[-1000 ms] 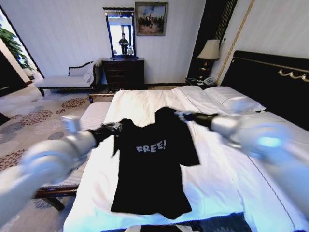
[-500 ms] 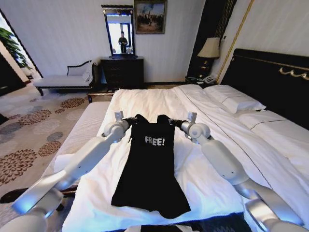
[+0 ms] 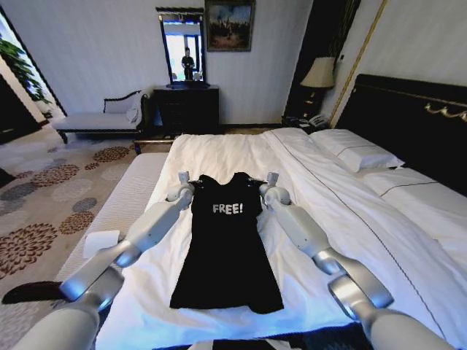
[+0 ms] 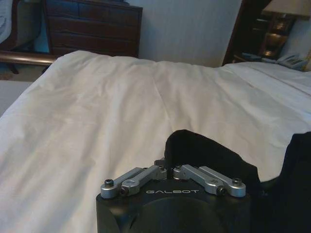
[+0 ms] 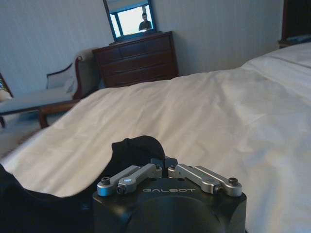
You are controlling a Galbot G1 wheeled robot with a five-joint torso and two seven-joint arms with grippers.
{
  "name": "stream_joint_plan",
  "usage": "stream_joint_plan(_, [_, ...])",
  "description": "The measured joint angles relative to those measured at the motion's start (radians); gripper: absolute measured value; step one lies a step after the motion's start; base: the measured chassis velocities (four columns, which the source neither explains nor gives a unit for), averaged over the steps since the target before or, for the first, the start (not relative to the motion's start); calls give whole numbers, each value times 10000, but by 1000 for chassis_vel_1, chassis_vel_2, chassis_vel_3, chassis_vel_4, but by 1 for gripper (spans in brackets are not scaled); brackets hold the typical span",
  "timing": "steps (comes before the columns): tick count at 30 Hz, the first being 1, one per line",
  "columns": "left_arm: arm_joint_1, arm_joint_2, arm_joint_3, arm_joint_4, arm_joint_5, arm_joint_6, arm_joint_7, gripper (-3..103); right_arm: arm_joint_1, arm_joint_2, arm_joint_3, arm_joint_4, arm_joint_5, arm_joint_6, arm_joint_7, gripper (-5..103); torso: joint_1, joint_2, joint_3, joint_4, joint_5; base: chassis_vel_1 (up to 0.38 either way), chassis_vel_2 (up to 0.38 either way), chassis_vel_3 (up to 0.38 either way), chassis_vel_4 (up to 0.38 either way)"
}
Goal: Fold the clothes on the bed.
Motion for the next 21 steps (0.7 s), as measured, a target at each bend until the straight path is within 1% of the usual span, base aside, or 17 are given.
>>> stream_joint_plan(1, [0, 0, 0, 0, 0, 0, 0, 1, 0, 0, 0, 0, 0, 0, 0, 0, 0, 0, 0, 0, 0, 0, 0, 0, 0])
stream_joint_plan(2, [-187, -360, -30, 593, 166, -111, 69, 1, 104, 189, -60, -451, -282, 229, -92, 0, 1, 0, 0, 0, 1, 0, 0, 0, 0])
stream_joint_plan(5, [-502, -1031, -147, 1555, 457, -258, 132, 1, 298, 555, -94, -1533, -909, 747, -343, 0, 3, 0, 1, -3, -1, 0, 0, 0, 0])
stream_joint_plan(6, [-502, -1031, -147, 1555, 457, -258, 132, 1, 298, 555, -94, -1533, -909, 747, -343, 0, 3, 0, 1, -3, -1, 0, 0, 0, 0])
stream_joint_plan(9, [-727, -1458, -190, 2197, 669, -280, 135, 1, 467, 866, 122, -2387, -1188, 952, -410, 0, 2, 0, 1, 0, 3, 0, 0, 0, 0])
stream_joint_plan(14, [-987, -1908, -246, 3003, 961, -283, 179, 1, 643, 1069, 333, -2807, -1005, 897, -372, 0, 1, 1, 0, -2, -1, 0, 0, 0, 0])
stream_joint_plan(16, [-1067, -2108, -429, 3350, 1287, -240, 81, -1, 722, 1139, 339, -2958, -1072, 682, -342, 0, 1, -1, 1, -1, 0, 0, 0, 0, 0])
stream_joint_plan(17, [-1067, -2108, -429, 3350, 1287, -240, 81, -1, 722, 1139, 339, -2958, -1072, 682, -342, 0, 1, -1, 1, -1, 0, 0, 0, 0, 0])
stream_joint_plan(18, [-1083, -2155, -513, 3412, 1427, -201, 42, 4, 739, 1146, 335, -2958, -1069, 528, -326, -2, 2, 0, 1, -1, 0, 0, 0, 0, 0])
stream_joint_plan(19, [-1116, -2220, -649, 3482, 1549, -119, -33, 4, 766, 1158, 309, -2959, -1040, 387, -285, 3, 2, 0, 1, -1, 0, 0, 0, 0, 0])
stream_joint_plan(20, [-1161, -2294, -810, 3559, 1625, -19, -128, 15, 805, 1177, 255, -2962, -1006, 309, -241, 8, 2, 0, 0, -1, 0, 0, 0, 0, 0])
stream_joint_plan(21, [-1183, -2323, -879, 3586, 1669, 20, -170, 15, 821, 1179, 214, -2962, -1003, 299, -233, 14, 2, 0, 0, -1, 0, 0, 0, 0, 0])
